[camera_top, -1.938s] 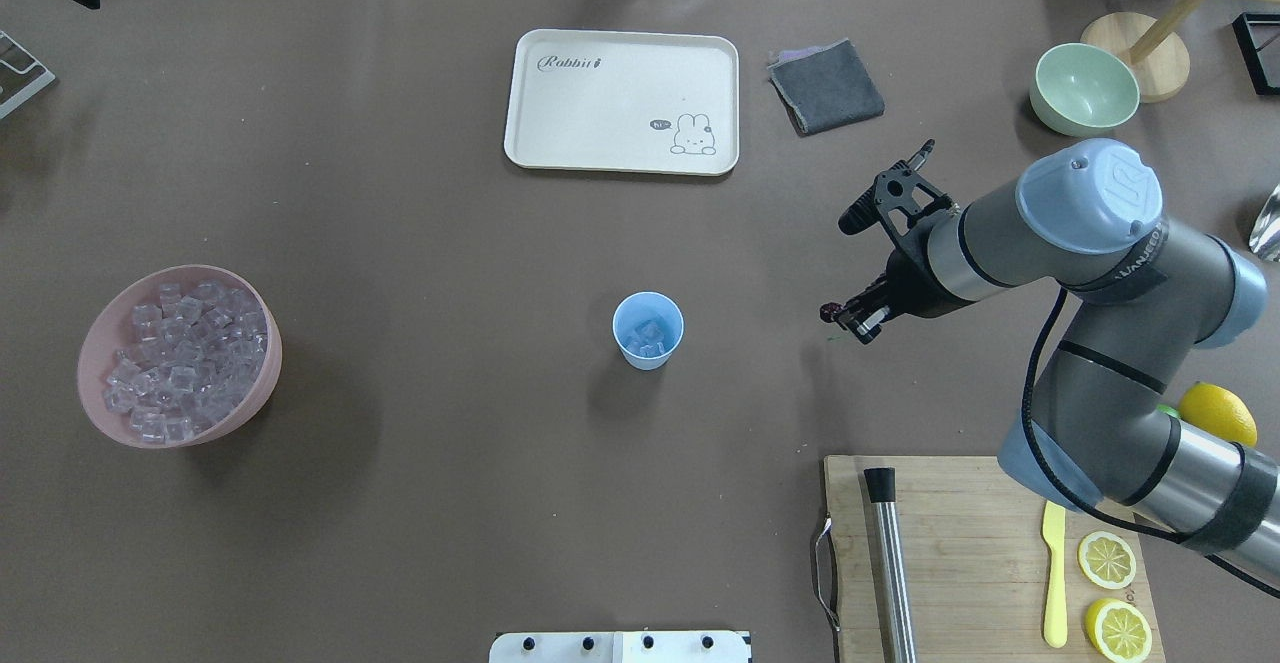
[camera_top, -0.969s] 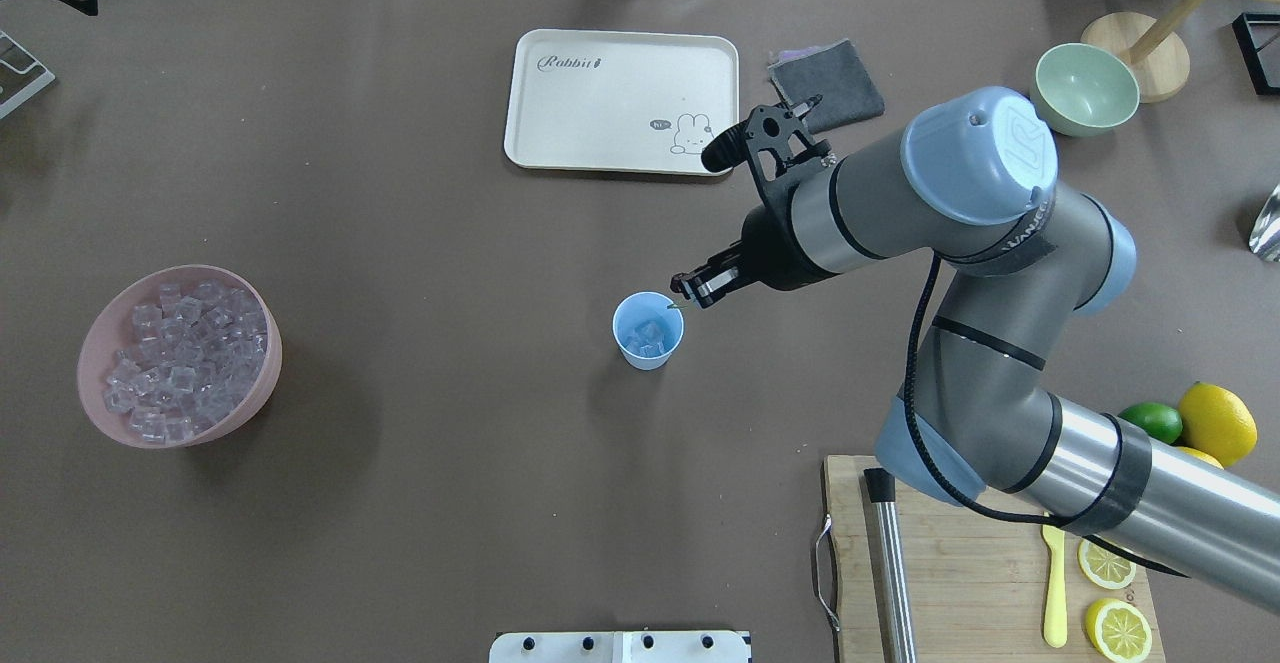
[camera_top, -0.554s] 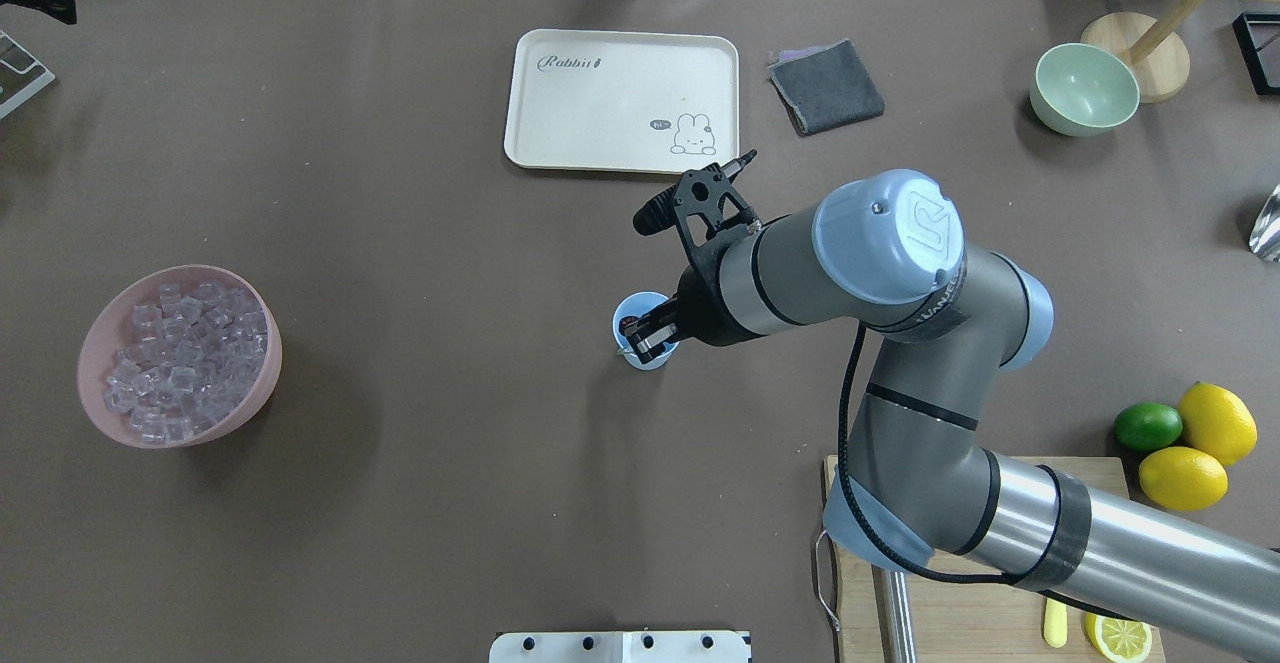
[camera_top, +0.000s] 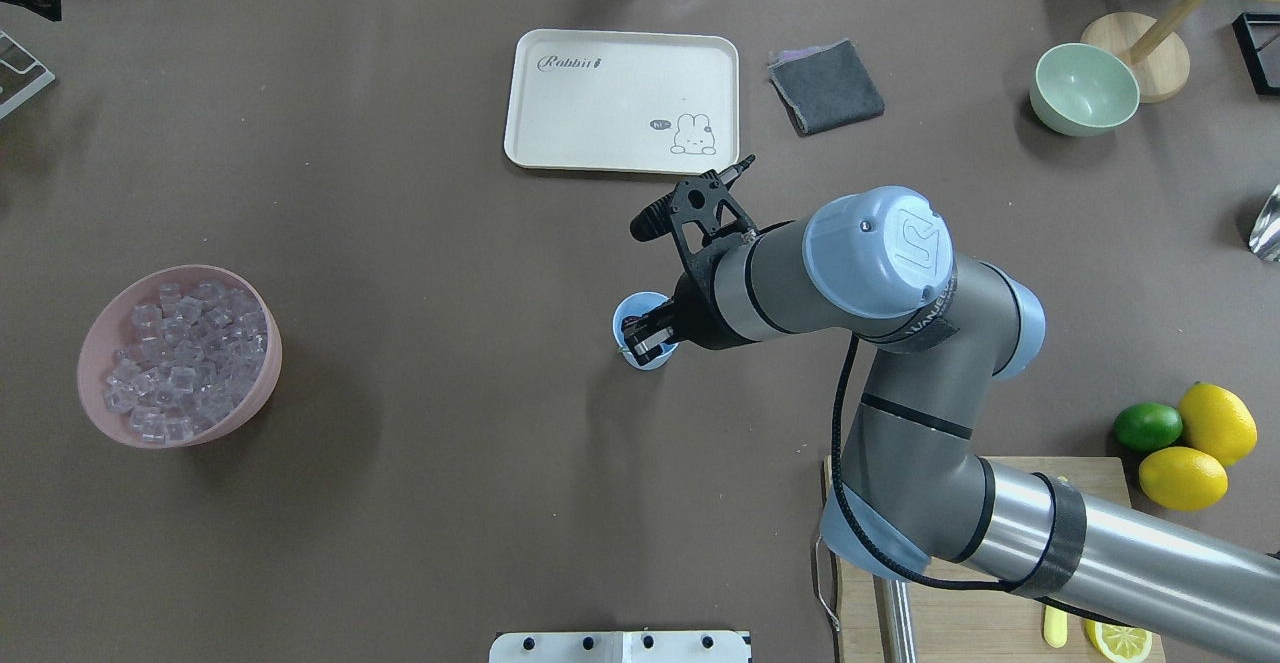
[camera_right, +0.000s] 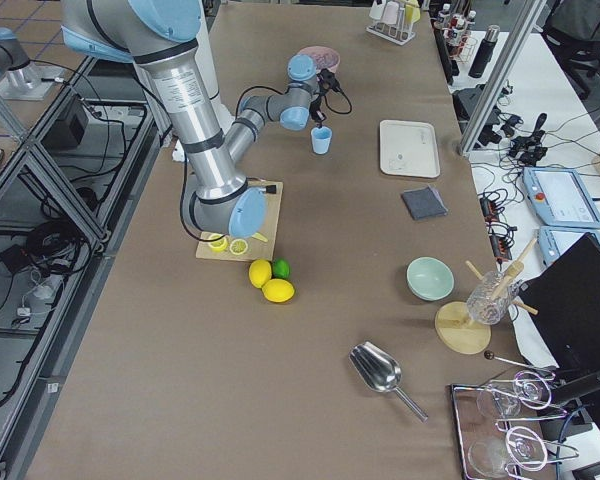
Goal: Put ice and cherries in cup
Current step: 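Lower the cherries into the cup and open the right gripper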
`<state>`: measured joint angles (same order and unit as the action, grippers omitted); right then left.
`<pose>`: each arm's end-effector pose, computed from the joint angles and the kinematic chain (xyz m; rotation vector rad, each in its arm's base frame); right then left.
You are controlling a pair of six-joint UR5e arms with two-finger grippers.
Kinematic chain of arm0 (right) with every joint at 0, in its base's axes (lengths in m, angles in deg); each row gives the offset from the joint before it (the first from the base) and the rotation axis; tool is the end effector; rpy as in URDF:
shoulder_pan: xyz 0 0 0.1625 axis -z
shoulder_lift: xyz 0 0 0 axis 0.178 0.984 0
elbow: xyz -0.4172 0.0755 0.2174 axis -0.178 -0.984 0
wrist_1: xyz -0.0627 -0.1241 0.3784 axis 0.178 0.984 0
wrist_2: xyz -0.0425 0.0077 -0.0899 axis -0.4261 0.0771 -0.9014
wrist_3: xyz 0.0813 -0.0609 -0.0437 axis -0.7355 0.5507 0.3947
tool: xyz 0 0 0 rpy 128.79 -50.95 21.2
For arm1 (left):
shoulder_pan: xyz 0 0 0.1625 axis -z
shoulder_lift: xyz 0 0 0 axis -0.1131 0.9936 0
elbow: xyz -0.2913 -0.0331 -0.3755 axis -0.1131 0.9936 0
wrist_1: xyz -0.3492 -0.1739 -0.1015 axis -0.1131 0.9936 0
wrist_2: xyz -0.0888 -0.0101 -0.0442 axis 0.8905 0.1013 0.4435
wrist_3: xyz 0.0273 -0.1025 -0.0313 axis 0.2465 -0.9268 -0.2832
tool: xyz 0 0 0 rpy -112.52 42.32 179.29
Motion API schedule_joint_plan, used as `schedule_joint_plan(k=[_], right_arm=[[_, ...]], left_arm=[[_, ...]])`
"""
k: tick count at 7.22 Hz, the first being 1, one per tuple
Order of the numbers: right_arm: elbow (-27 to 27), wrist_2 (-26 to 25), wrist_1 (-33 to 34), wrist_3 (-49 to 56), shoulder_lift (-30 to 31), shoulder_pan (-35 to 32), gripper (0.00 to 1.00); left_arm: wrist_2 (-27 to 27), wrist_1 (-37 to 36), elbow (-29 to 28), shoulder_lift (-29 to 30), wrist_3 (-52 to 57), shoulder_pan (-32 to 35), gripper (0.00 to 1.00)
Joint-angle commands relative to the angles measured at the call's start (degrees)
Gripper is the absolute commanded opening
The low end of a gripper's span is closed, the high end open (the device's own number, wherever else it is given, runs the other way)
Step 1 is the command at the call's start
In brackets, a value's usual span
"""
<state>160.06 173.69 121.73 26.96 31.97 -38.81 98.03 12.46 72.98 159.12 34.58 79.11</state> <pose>-0.5237 -0.3979 0.2474 0.5502 -1.1399 -0.4880 0.0946 -0.5833 0.4070 0.3717 0.6995 -0.1930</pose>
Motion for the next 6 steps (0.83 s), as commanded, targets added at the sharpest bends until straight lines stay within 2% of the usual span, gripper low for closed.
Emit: schedule_joint_plan(k=[1,4,5,6], right_arm=[[-1.2,-1.2,-0.2,-0.1,0.0,-0.3,0.04],[-3.1,-1.6,-0.4,-1.1,-0.1,-0.2,0.06],[-3.2,-1.9,-0.3,-1.1,-0.1,-0.2,0.12],[-3.3,-1.9,-0.3,-1.1,0.0,-0.2,0.83]], left_arm=[[0.0,-0.1,-0.1,0.0,0.1,0.1,0.98],[-0.1,-0.1,-0.2,0.2,0.1,0.2,0.98],[-0.1,-0.2,-0.2,0.2,0.1,0.2,0.98],[-0.1,-0.2,-0.4,0.5,0.1,0.2,0.98]])
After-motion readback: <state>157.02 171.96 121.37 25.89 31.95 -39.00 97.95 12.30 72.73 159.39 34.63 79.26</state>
